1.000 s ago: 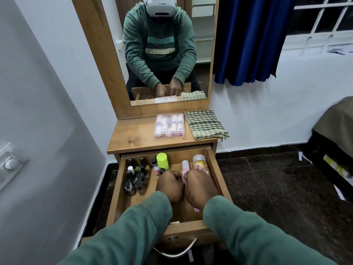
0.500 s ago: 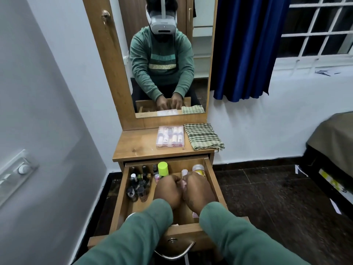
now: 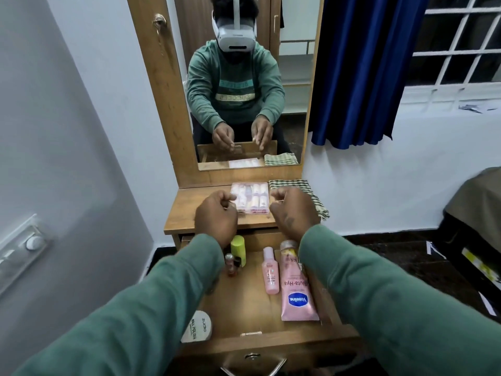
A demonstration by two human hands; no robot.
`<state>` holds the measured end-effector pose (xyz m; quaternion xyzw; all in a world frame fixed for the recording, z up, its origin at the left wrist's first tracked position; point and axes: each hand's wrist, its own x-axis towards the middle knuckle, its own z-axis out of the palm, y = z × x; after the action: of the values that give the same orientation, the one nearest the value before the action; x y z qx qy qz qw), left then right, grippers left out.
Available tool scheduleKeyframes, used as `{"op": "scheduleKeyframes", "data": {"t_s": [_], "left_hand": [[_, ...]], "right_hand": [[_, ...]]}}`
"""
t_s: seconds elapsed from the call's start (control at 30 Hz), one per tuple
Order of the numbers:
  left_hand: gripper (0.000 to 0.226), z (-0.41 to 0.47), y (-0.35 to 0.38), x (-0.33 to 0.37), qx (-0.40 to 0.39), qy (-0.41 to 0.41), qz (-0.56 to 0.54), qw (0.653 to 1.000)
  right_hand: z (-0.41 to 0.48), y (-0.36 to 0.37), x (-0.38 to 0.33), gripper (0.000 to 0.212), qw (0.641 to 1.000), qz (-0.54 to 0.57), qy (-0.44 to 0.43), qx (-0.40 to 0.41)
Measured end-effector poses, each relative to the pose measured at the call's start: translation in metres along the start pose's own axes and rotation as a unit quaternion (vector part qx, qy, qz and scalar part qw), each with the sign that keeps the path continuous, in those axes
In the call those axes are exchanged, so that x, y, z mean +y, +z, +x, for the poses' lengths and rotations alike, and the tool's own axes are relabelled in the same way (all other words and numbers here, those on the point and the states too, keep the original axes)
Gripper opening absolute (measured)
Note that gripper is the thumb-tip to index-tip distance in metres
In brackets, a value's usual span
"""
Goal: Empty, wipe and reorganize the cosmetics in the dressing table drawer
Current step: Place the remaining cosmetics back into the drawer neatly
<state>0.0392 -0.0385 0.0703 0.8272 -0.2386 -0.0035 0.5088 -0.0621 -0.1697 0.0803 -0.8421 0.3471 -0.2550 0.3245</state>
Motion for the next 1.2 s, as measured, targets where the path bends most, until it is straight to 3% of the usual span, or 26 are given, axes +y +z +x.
{"op": "scheduleKeyframes", "data": {"t_s": [0.1, 0.17, 0.23, 0.33, 0.53, 0.67, 1.2], "left_hand": [[0.035, 0.033, -0.002, -0.002, -0.009, -0.024, 0.052, 0.998], [0.057, 0.052, 0.001, -0.006, -0.047, -0.048, 0.08, 0.995], [0.066, 0.065, 0.006, -0.008, -0.094, -0.076, 0.069, 0.99], [0.065, 0.078, 0.015, -0.01, -0.125, -0.105, 0.064, 0.984], [0.063, 0.076, 0.017, -0.019, -0.089, -0.143, 0.007, 0.986], [0.066, 0.059, 0.006, -0.017, -0.086, -0.147, -0.029, 0.985], [0.023, -0.043, -0.056, 0.011, -0.034, -0.099, -0.109, 0.989]], "right_hand": [[0.029, 0.002, -0.01, 0.032, 0.999, -0.038, 0.033, -0.016], [0.043, 0.009, -0.014, 0.027, 0.996, -0.063, 0.052, -0.029], [0.052, 0.016, -0.017, 0.022, 0.993, -0.087, 0.066, -0.05], [0.061, 0.029, -0.018, 0.028, 0.99, -0.107, 0.075, -0.06], [0.057, 0.035, -0.016, 0.025, 0.991, -0.072, 0.097, -0.05], [0.04, 0.028, -0.017, 0.035, 0.994, -0.039, 0.093, -0.049], [-0.057, -0.017, -0.032, 0.045, 0.999, 0.03, 0.019, -0.035]]}}
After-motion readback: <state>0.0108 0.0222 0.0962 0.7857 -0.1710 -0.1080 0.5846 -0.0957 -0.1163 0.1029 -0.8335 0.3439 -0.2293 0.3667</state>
